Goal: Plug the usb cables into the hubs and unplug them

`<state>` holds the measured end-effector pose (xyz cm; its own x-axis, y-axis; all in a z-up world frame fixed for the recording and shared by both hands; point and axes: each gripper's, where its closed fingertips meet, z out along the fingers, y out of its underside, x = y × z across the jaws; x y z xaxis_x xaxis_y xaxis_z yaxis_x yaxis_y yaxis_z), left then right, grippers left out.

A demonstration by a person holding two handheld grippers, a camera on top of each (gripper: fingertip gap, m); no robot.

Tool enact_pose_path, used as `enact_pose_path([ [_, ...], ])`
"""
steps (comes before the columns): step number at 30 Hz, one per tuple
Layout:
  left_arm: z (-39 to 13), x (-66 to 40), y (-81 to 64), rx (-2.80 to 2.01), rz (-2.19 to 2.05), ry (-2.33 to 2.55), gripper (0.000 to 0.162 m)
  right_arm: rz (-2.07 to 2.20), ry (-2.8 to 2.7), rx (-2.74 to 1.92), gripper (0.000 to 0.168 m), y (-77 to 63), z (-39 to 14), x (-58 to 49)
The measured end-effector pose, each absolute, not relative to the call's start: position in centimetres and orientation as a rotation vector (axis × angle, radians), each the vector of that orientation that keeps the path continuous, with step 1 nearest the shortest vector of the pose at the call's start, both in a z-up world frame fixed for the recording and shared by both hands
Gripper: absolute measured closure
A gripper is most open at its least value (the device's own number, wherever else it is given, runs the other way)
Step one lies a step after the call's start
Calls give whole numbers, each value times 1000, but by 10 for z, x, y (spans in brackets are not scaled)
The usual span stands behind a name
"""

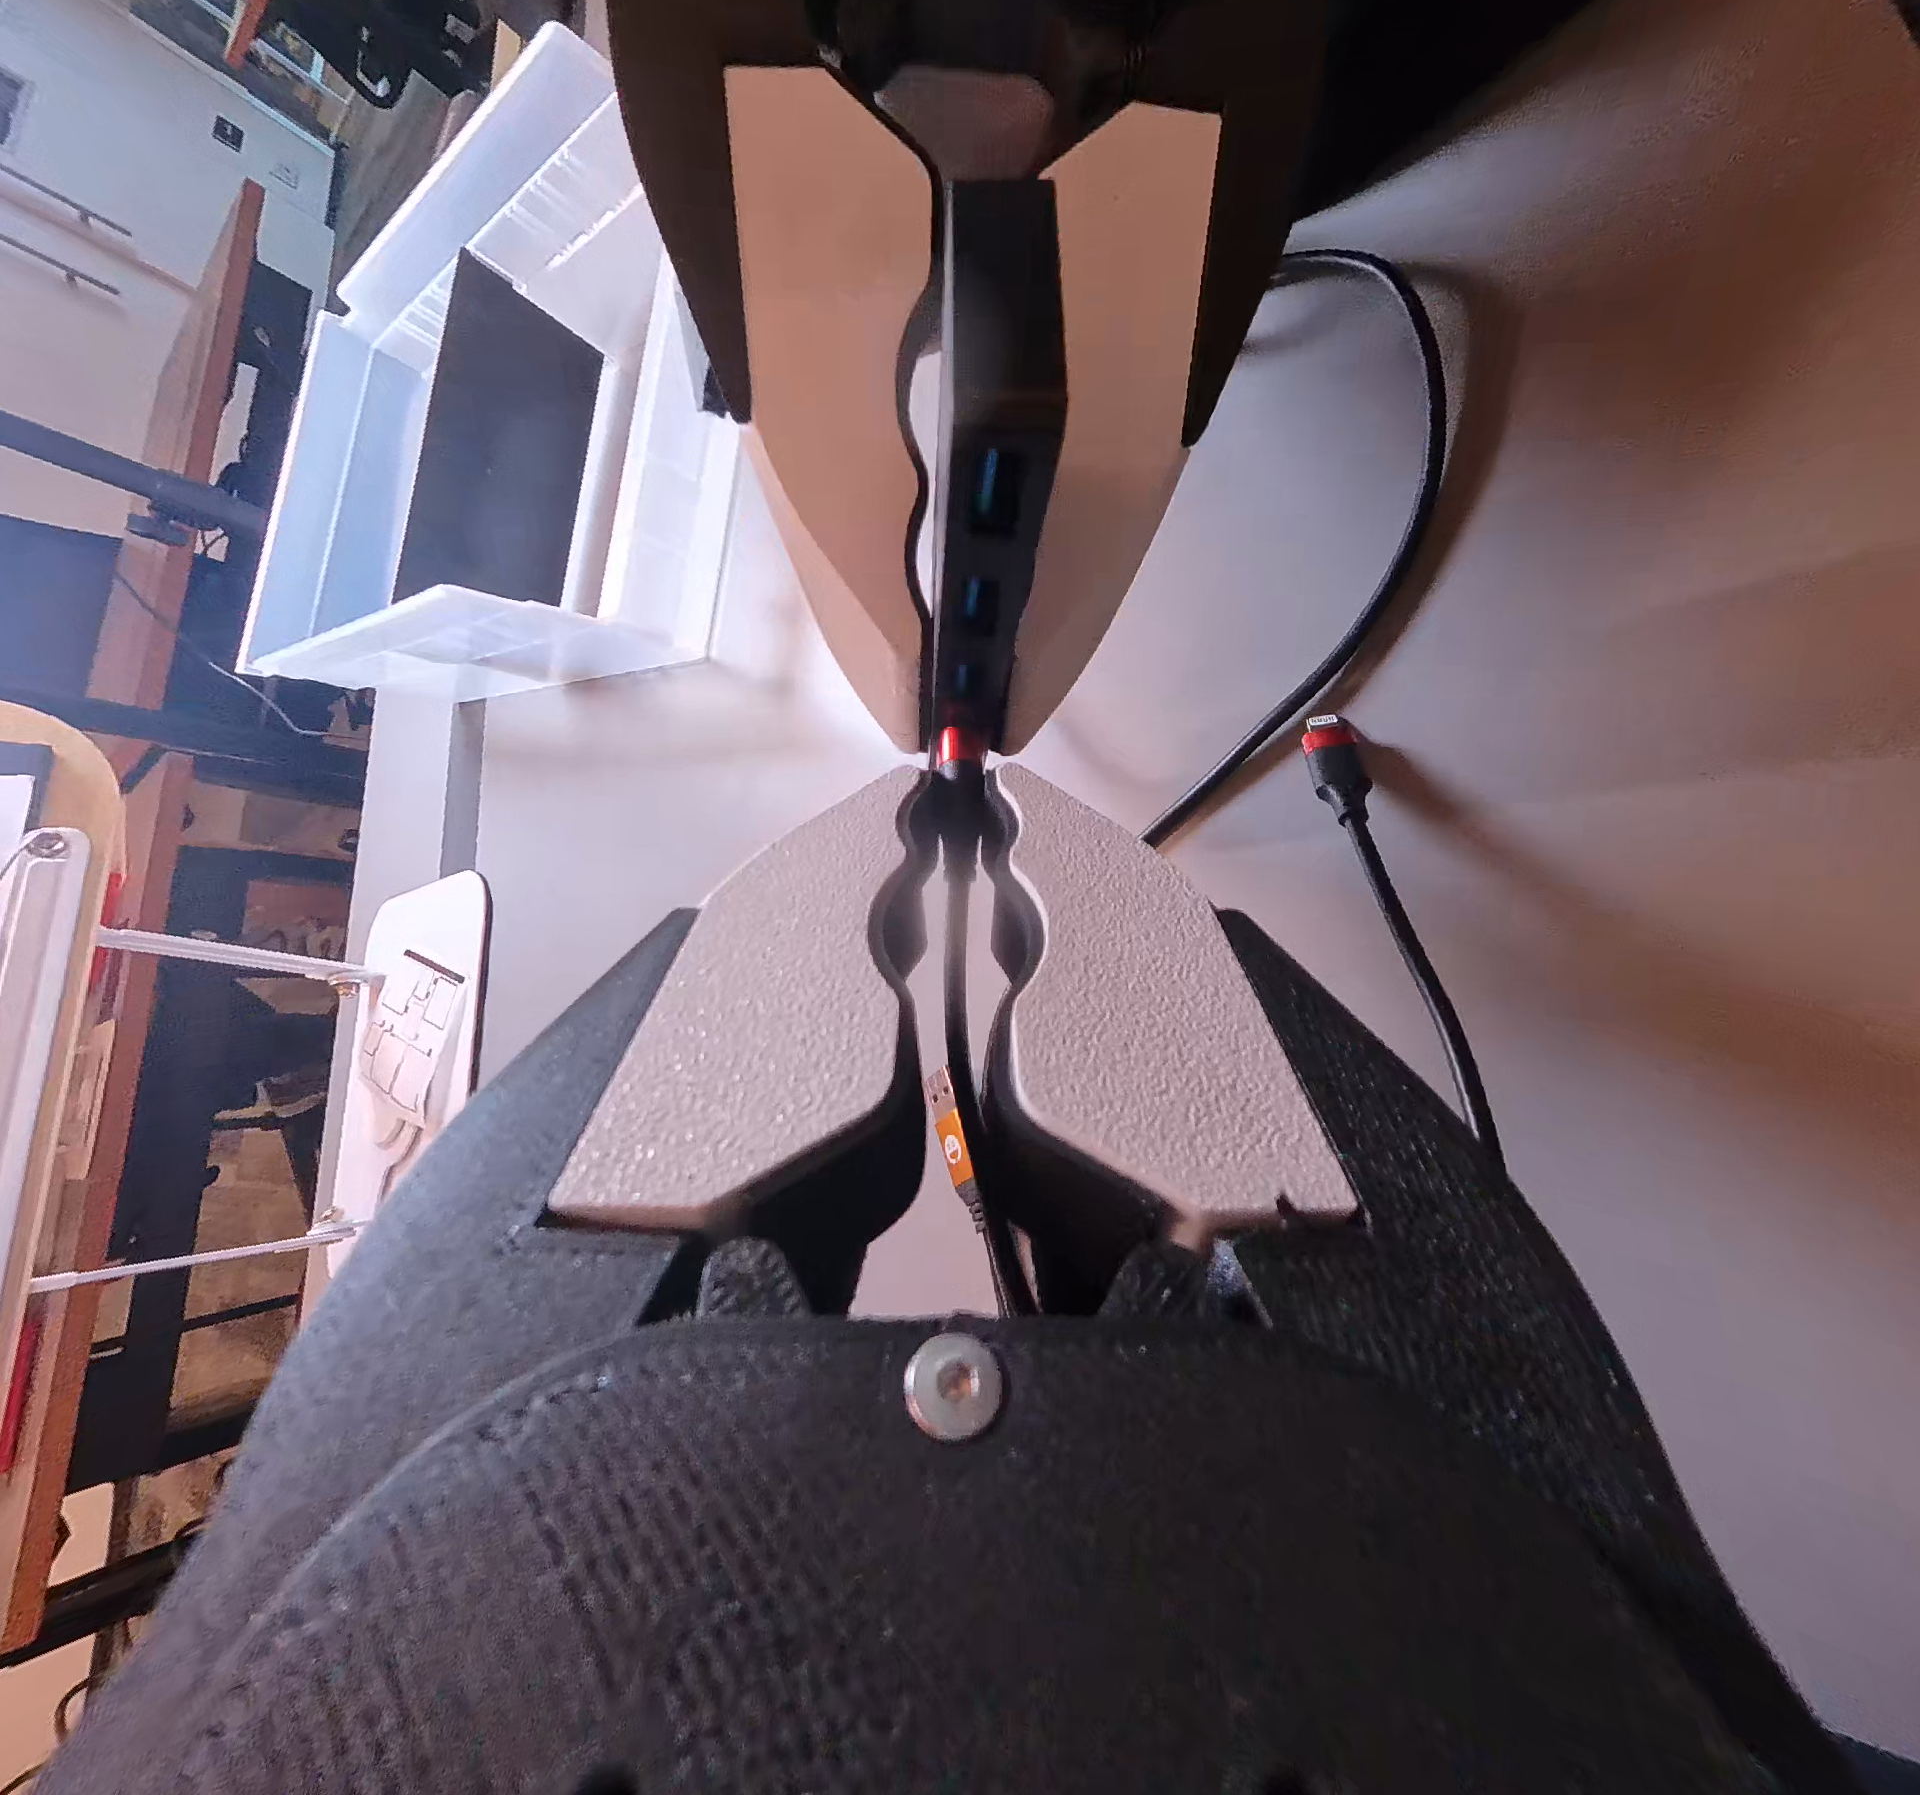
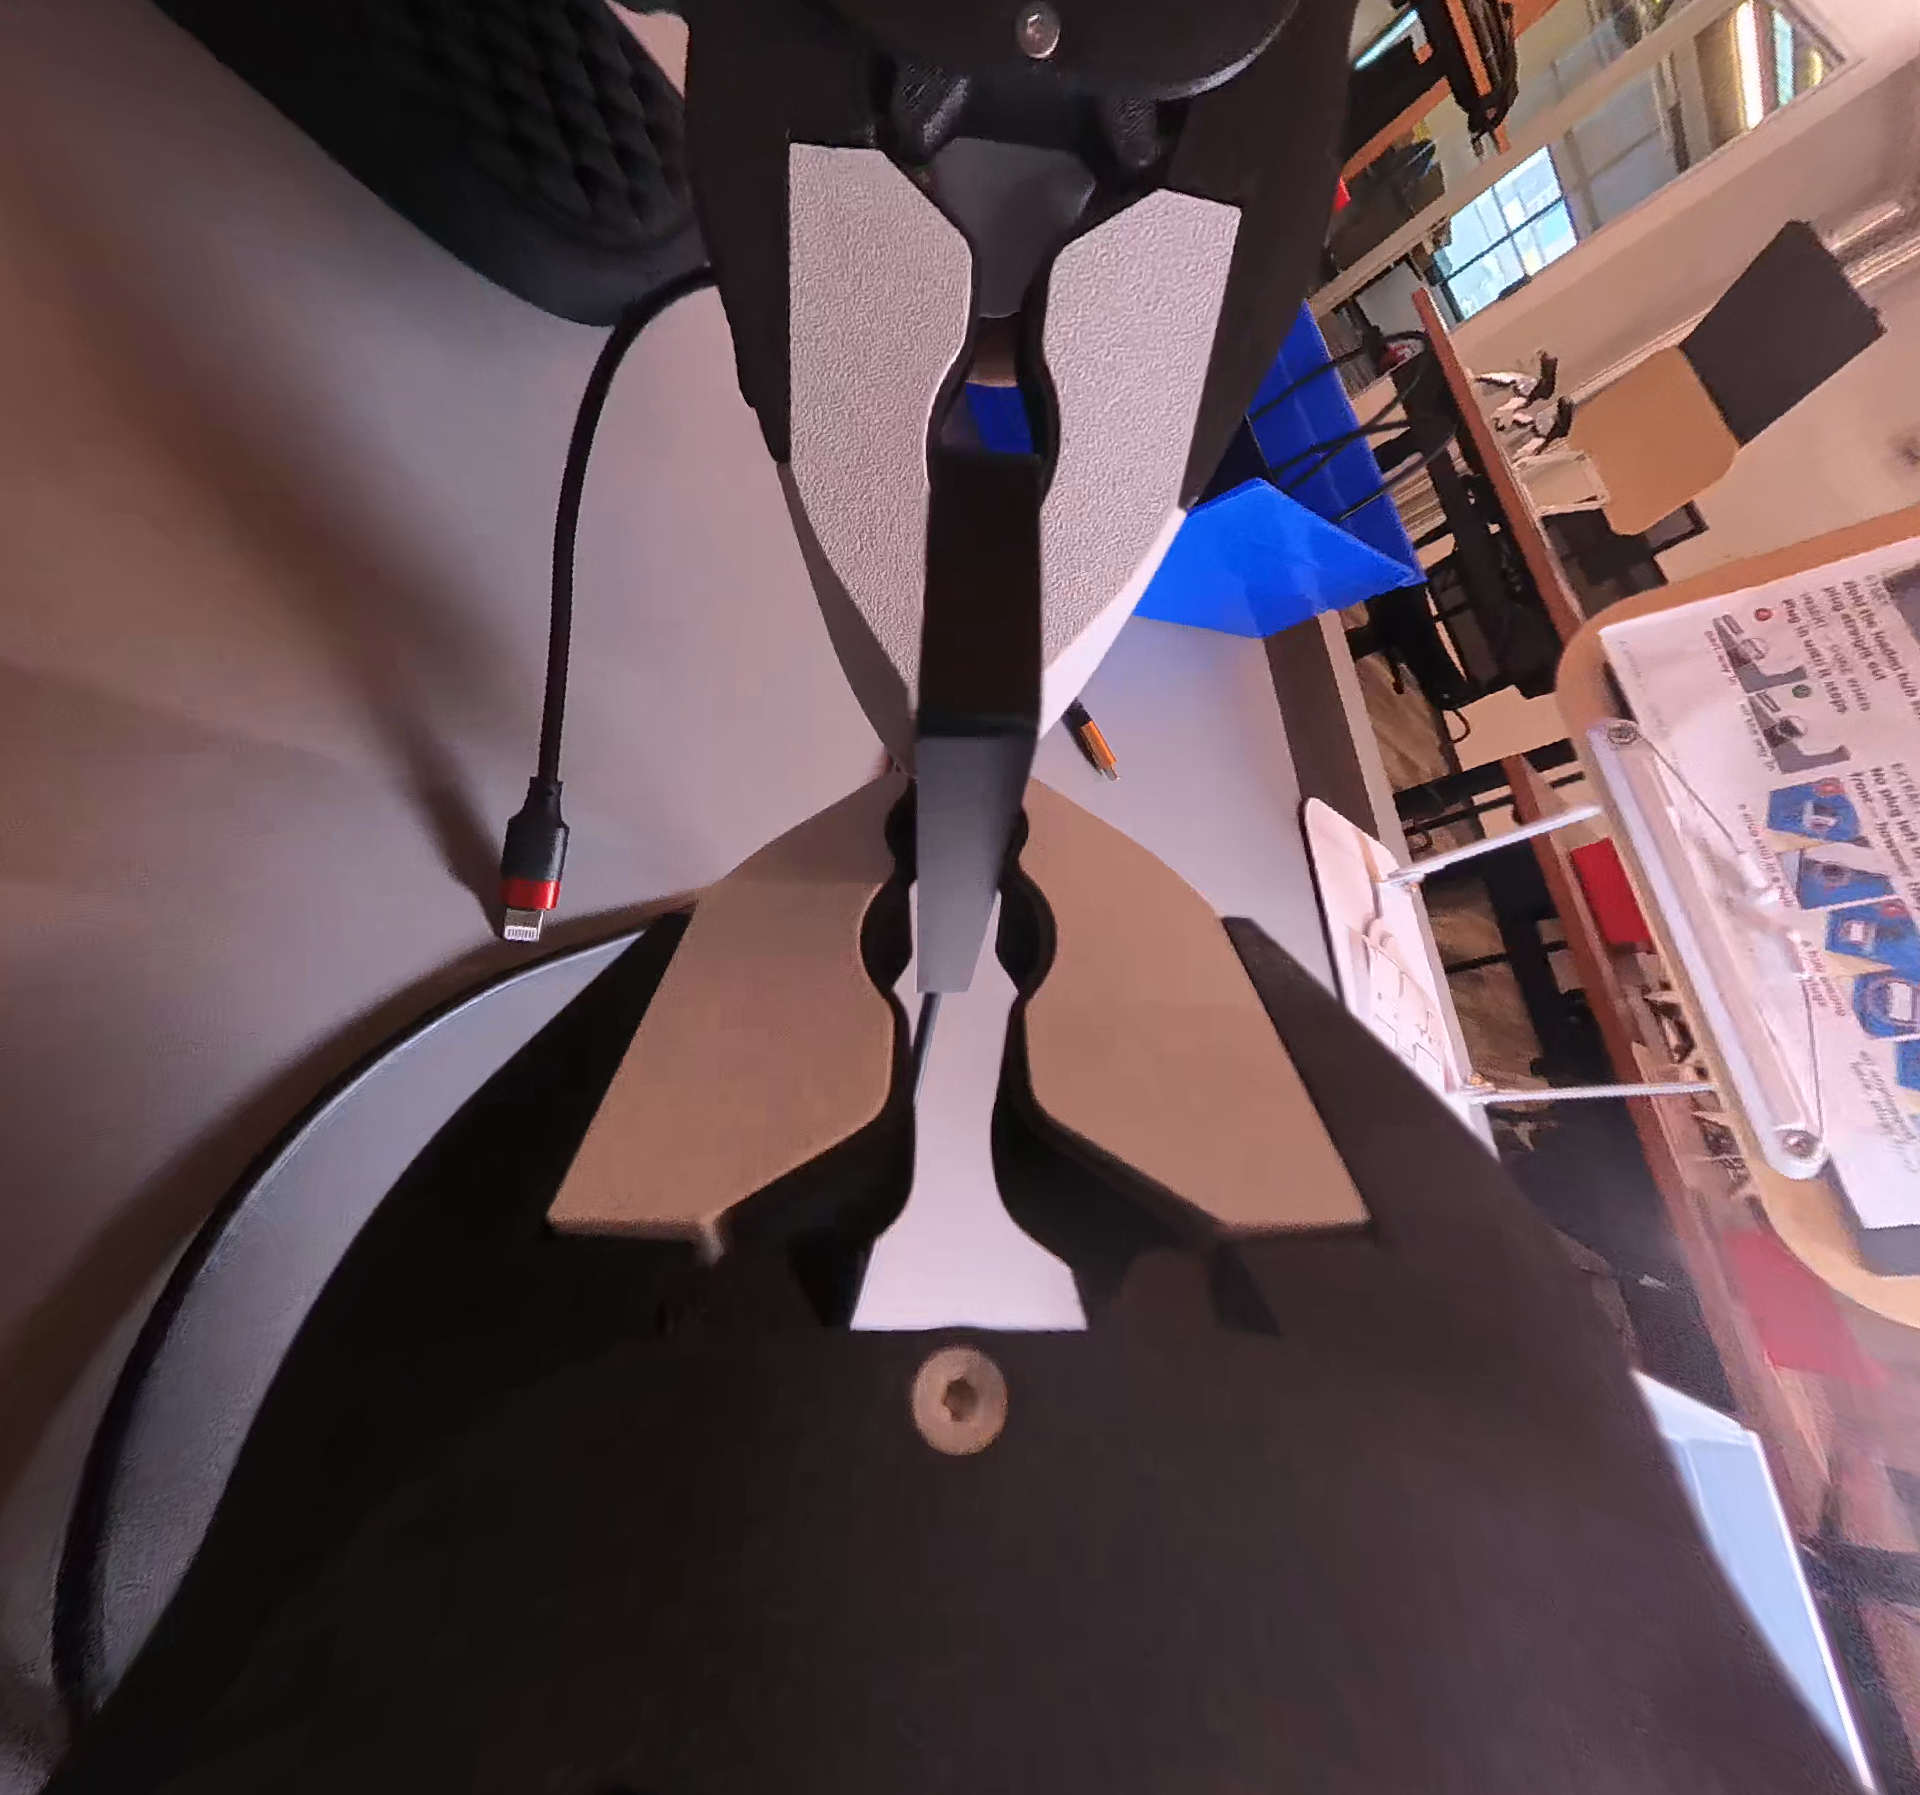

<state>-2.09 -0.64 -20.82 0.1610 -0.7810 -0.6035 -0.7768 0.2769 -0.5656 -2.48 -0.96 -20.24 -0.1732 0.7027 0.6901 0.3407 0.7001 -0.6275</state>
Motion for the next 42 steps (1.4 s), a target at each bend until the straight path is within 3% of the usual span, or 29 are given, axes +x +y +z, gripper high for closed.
enact_pose_path([
  [5,-195,-33,-6,-1469,58,1568,154,393,-1731,-860,157,-3,-192,-22],
  [12,-156,-133,35,-1633,120,1180,154,461,-1523,-966,156,43,-156,13],
  [20,-223,-157,64,-1859,179,1201,154,670,-1455,-1001,157,39,-145,22],
  [23,-224,-164,68,-1921,173,1131,134,690,-1478,-1009,157,35,-152,21],
  [26,-189,-160,63,-1827,147,1048,126,724,-1490,-1007,157,30,-154,17],
  [29,-180,-122,42,-1725,-8,1162,128,772,-1488,-1007,157,27,-151,14],
  [33,-240,-81,24,-1771,18,1534,129,803,-1502,-1022,157,22,-153,9],
  [38,-280,-67,22,-1849,-26,1869,137,810,-1505,-1033,156,20,-153,8],
  [42,-287,-67,19,-1995,-206,2025,153,841,-1488,-1050,156,22,-152,12],
])
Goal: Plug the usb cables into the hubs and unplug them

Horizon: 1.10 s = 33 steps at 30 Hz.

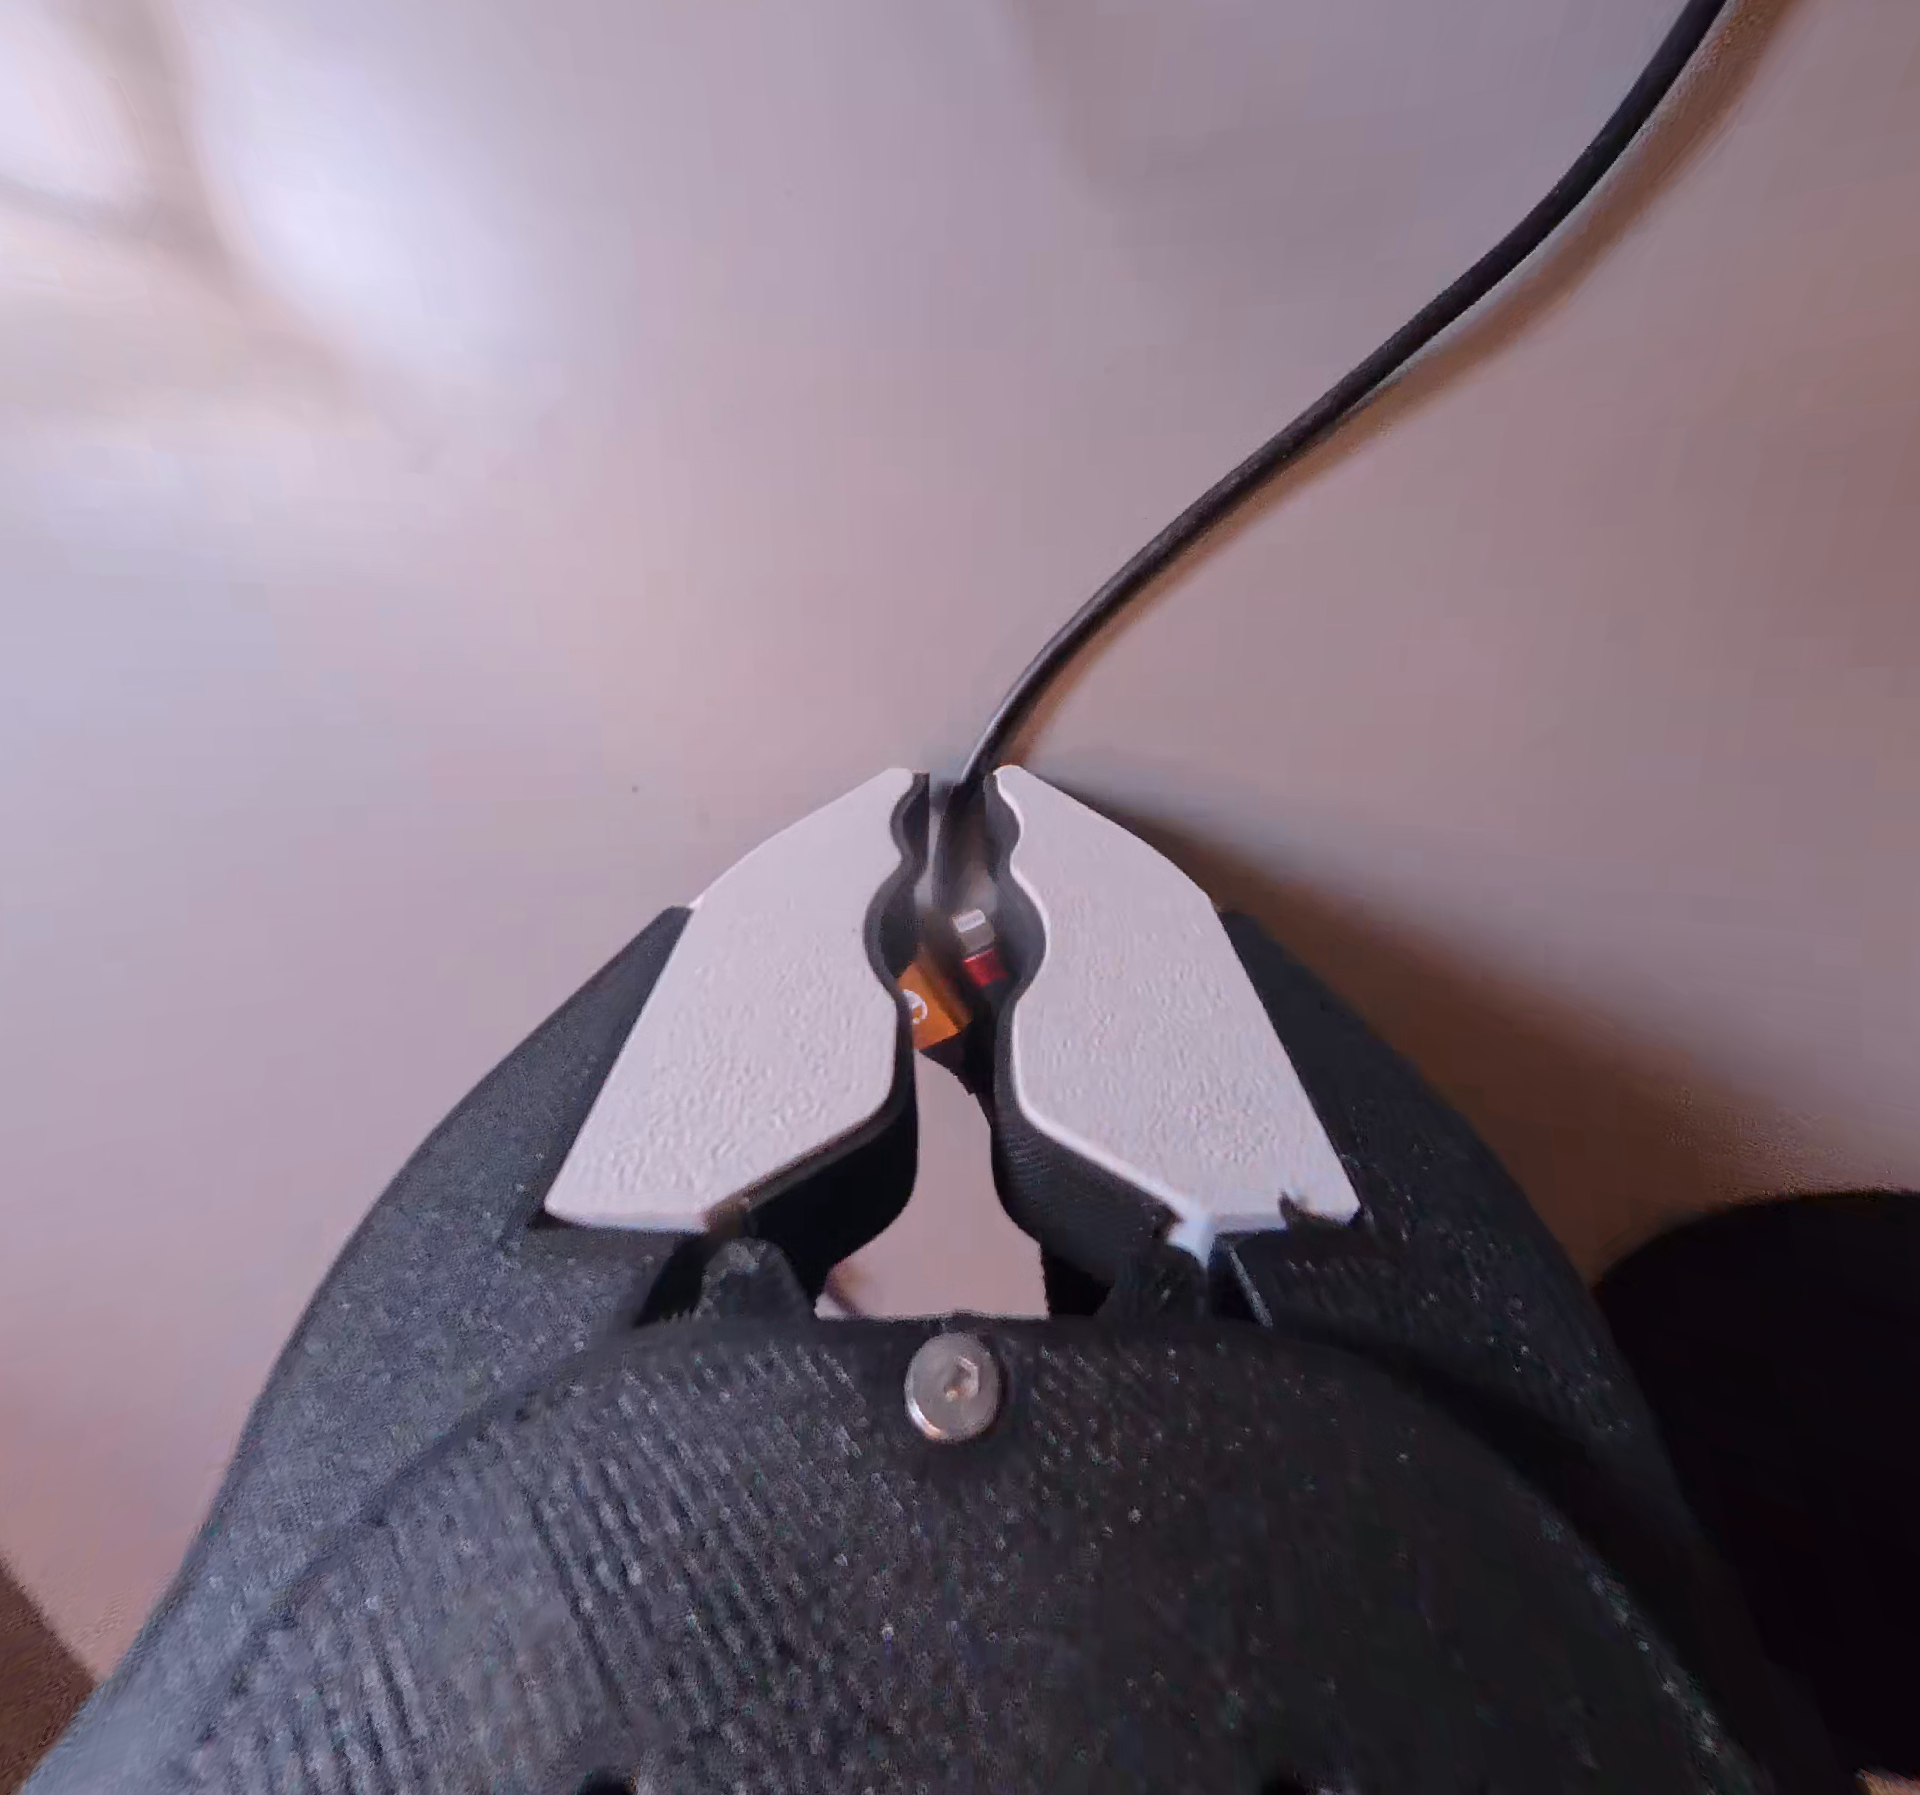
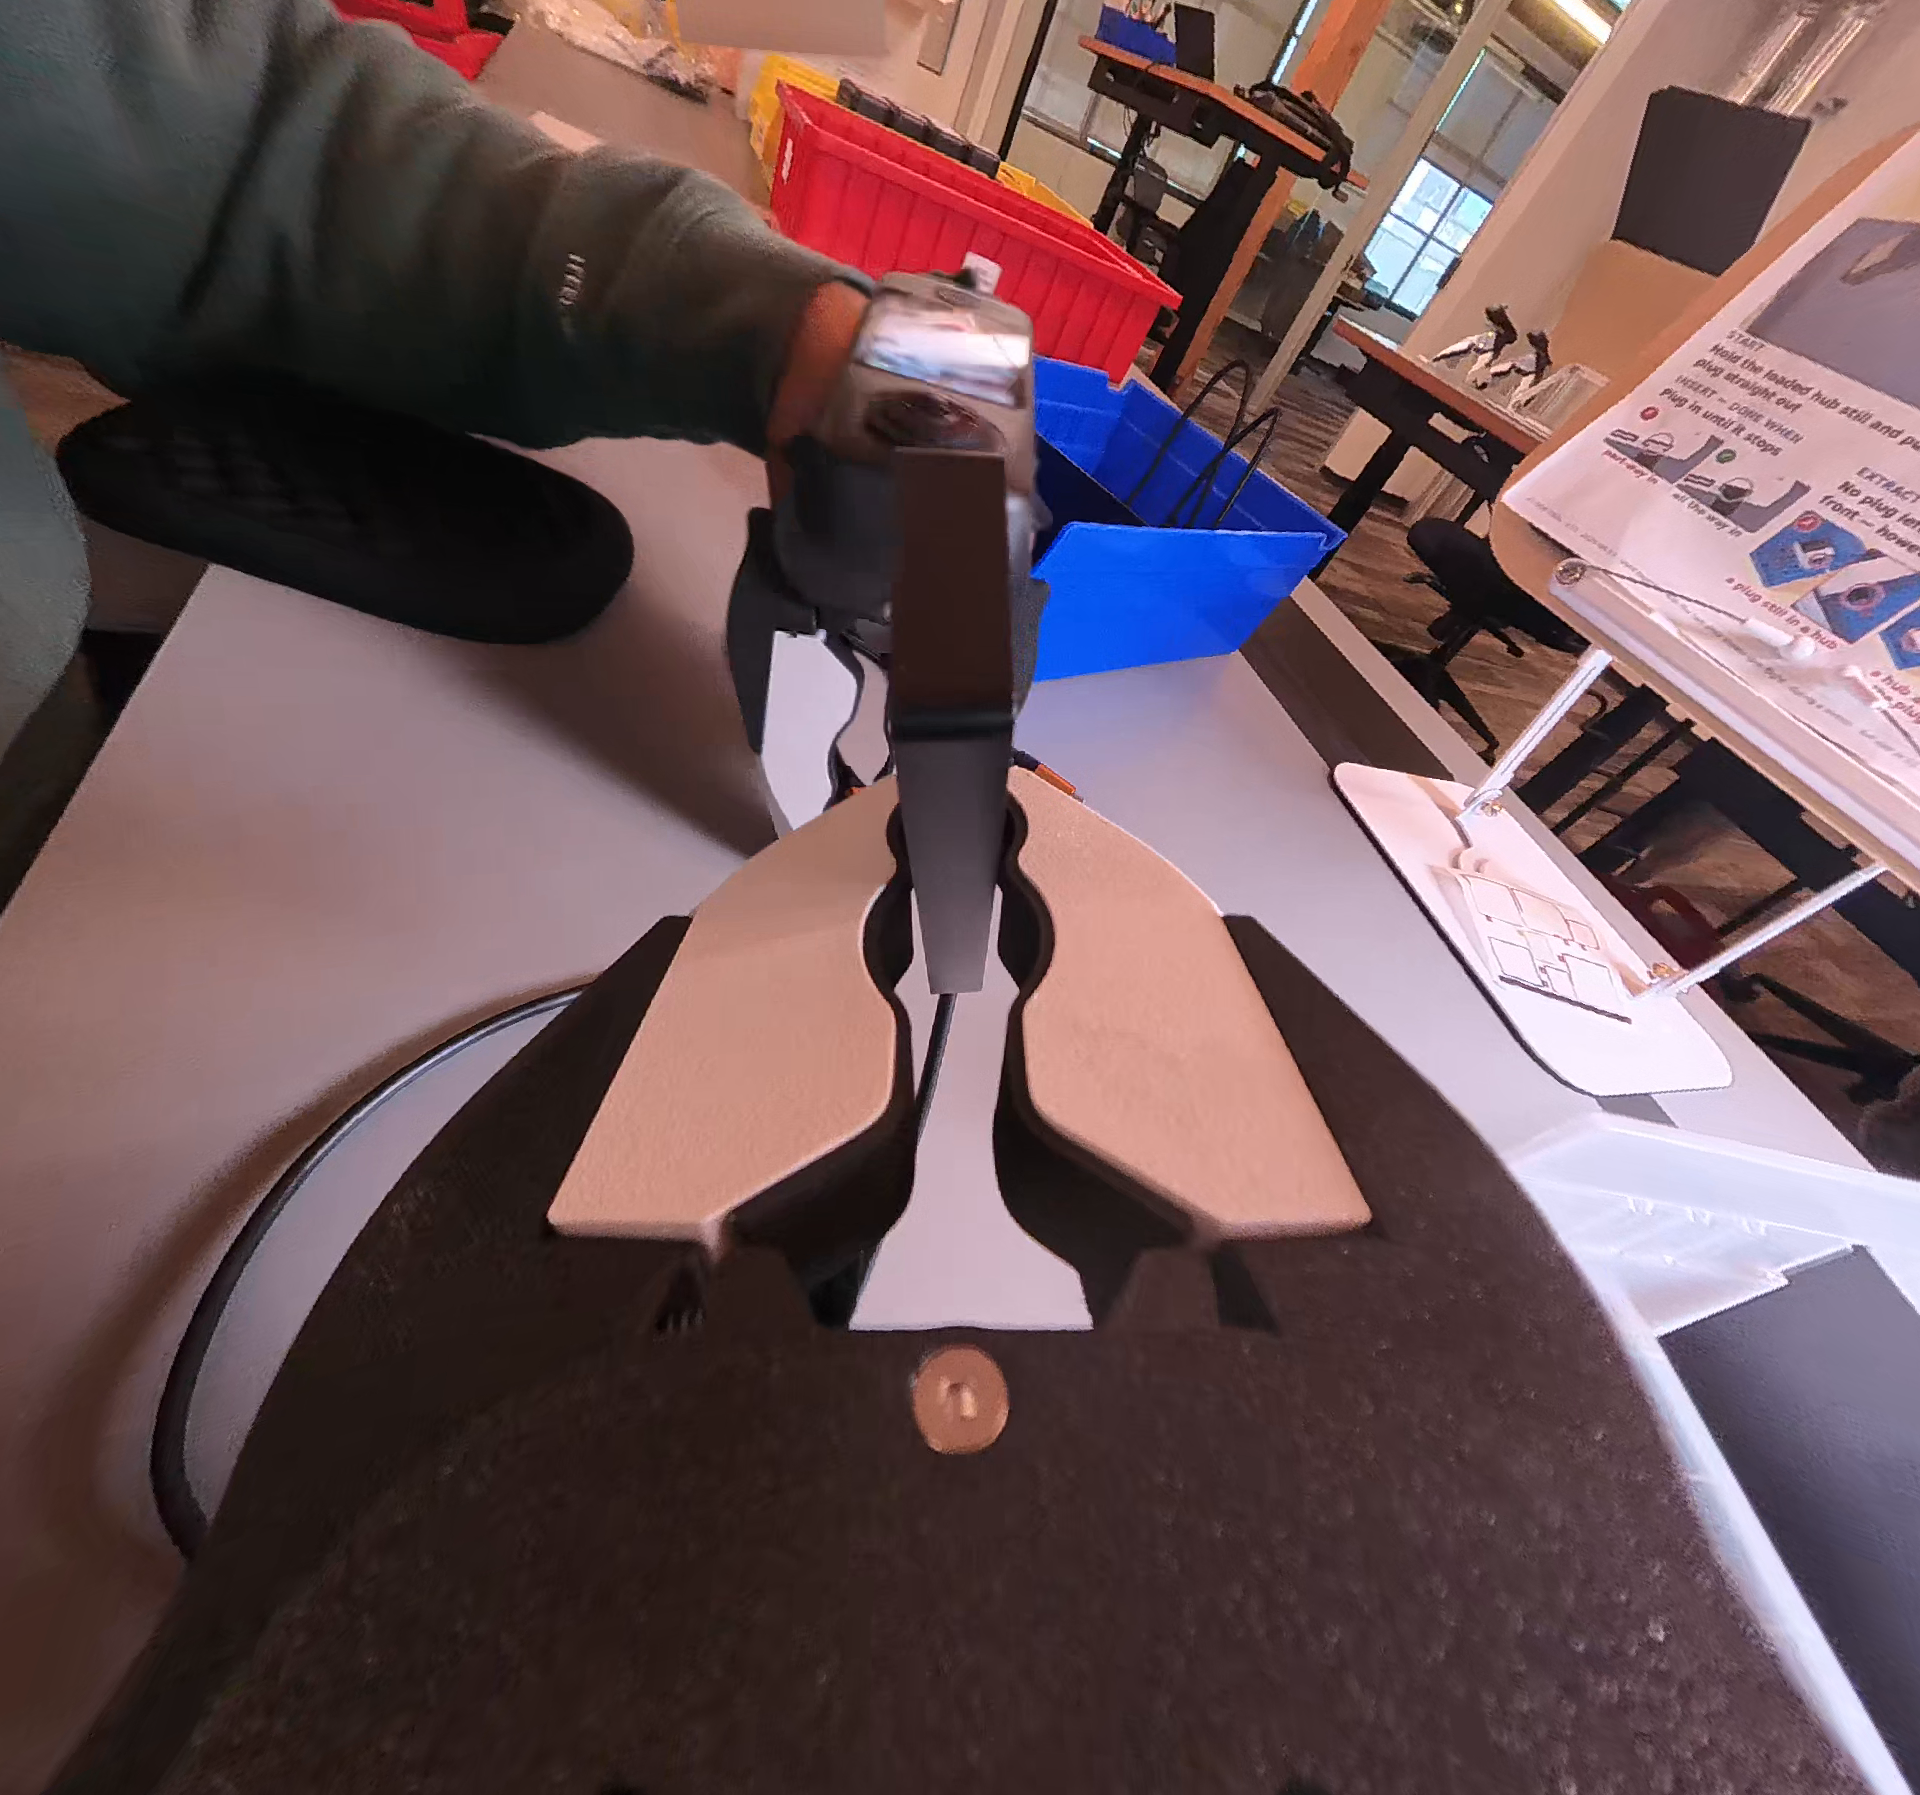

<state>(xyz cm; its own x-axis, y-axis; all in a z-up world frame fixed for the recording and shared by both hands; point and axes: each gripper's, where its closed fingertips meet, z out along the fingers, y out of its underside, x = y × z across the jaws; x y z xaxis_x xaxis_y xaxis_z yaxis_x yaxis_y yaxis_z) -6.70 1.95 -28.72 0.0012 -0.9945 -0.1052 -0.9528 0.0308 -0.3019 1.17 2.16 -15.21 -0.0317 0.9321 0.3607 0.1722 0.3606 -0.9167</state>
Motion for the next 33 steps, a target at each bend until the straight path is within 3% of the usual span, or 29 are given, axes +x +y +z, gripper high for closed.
enact_pose_path([
  [7,-276,-53,16,-1937,-339,2103,158,839,-1427,-1076,157,34,-145,24],
  [15,-72,-13,31,-1499,-716,1384,158,839,-1172,-1089,156,63,-108,47],
  [19,-15,-22,35,-1390,-751,1174,158,923,-1131,-1078,157,55,-98,50],
  [33,-82,16,19,-1326,-932,947,158,1518,-1186,-1240,153,-3,-127,-11],
])
